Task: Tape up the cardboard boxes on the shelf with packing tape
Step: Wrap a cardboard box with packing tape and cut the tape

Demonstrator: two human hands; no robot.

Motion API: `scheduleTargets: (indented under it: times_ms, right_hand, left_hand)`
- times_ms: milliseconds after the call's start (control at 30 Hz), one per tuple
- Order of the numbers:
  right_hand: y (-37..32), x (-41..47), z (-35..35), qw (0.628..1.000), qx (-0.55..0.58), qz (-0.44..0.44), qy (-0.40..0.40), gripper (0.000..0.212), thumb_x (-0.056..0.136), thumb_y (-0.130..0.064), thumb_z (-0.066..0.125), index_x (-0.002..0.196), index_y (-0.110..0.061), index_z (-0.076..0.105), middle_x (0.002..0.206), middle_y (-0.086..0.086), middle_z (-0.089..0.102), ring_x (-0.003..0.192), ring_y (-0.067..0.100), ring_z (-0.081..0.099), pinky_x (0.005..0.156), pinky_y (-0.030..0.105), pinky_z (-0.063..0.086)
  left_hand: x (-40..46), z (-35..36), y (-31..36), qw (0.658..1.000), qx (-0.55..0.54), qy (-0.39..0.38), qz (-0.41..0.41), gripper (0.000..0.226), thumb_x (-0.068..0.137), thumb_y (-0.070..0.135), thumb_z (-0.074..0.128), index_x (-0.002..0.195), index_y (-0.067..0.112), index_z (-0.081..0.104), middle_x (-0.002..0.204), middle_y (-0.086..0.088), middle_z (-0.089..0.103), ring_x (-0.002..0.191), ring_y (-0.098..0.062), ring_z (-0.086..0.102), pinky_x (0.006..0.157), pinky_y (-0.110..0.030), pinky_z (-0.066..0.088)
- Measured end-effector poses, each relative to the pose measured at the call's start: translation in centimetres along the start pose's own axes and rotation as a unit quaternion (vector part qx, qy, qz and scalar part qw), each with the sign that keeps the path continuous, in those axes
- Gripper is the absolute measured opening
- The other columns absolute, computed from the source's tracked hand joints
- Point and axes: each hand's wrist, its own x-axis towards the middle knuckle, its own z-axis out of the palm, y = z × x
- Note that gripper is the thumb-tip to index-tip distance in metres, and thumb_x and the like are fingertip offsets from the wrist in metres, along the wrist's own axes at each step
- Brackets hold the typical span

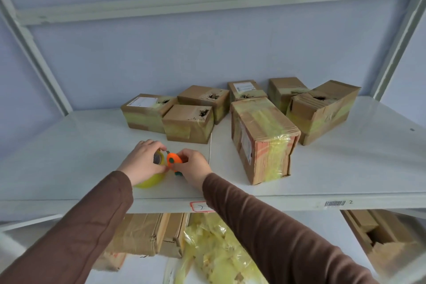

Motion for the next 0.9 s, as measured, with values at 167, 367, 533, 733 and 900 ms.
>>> scheduleTargets:
  times_ms: [167, 367, 533, 733, 900]
  right_hand:
    - [-0.8, -2.8, -2.4, 0.999, -0.025, -0.037, -0.009, 0.012, 0.092, -0.011, 0.054, 0.103, -0.009, 0.049, 0.094, 0.015, 0.065, 0.08, 0.035, 0.067, 0.075, 0.055, 0.06]
    - [-2.3, -5.8, -6.1, 0.99, -0.117, -0.075, -0.019, 0.017, 0.102, -0.022, 0.051, 0.117, -0.014, 0.047, 0.105, 0.009, 0.056, 0.09, 0.024, 0.054, 0.075, 0.034, 0.041]
    - [-2.7, -9.4, -7.3, 0.944, -0.252, -0.176, 0.12, 0.023, 0.107, -0.028, 0.047, 0.118, -0.008, 0.049, 0.116, 0.01, 0.051, 0.106, 0.029, 0.048, 0.087, 0.038, 0.039]
    - [-6.9, -11.5, -14.4, 0.918, -0.16, -0.245, 0.268, 0.024, 0.1, -0.025, 0.064, 0.101, -0.015, 0.043, 0.095, -0.005, 0.043, 0.075, 0.007, 0.042, 0.067, 0.025, 0.035]
    - [-5.7, -14.2, -16.5, 0.965, -0.014, -0.184, 0.189, 0.029, 0.102, -0.032, 0.061, 0.089, -0.008, 0.05, 0.076, 0.004, 0.059, 0.067, 0.011, 0.054, 0.067, 0.034, 0.051]
  left_hand:
    - [-1.0, 0.3, 3.4, 0.995, -0.074, 0.024, 0.055, 0.025, 0.078, 0.034, 0.087, 0.094, 0.023, 0.071, 0.1, 0.001, 0.056, 0.101, -0.018, 0.048, 0.087, -0.035, 0.042]
    - [-1.8, 0.9, 6.9, 0.967, -0.238, 0.018, 0.086, 0.016, 0.081, 0.026, 0.084, 0.079, 0.028, 0.068, 0.078, -0.001, 0.065, 0.073, -0.017, 0.055, 0.067, -0.035, 0.041]
    - [-2.8, 0.4, 10.6, 0.93, -0.347, -0.005, 0.12, 0.012, 0.071, 0.048, 0.071, 0.08, 0.041, 0.075, 0.084, -0.005, 0.068, 0.082, -0.019, 0.061, 0.079, -0.042, 0.048]
    - [-4.1, 0.7, 12.5, 0.886, -0.446, -0.014, 0.129, 0.034, 0.074, 0.041, 0.078, 0.08, 0.008, 0.072, 0.095, -0.009, 0.075, 0.094, -0.026, 0.069, 0.087, -0.038, 0.048]
    - [-3.1, -0.9, 14.8, 0.794, -0.603, -0.044, 0.071, 0.013, 0.081, 0.031, 0.079, 0.086, 0.019, 0.077, 0.092, -0.002, 0.076, 0.084, -0.011, 0.07, 0.075, -0.022, 0.054]
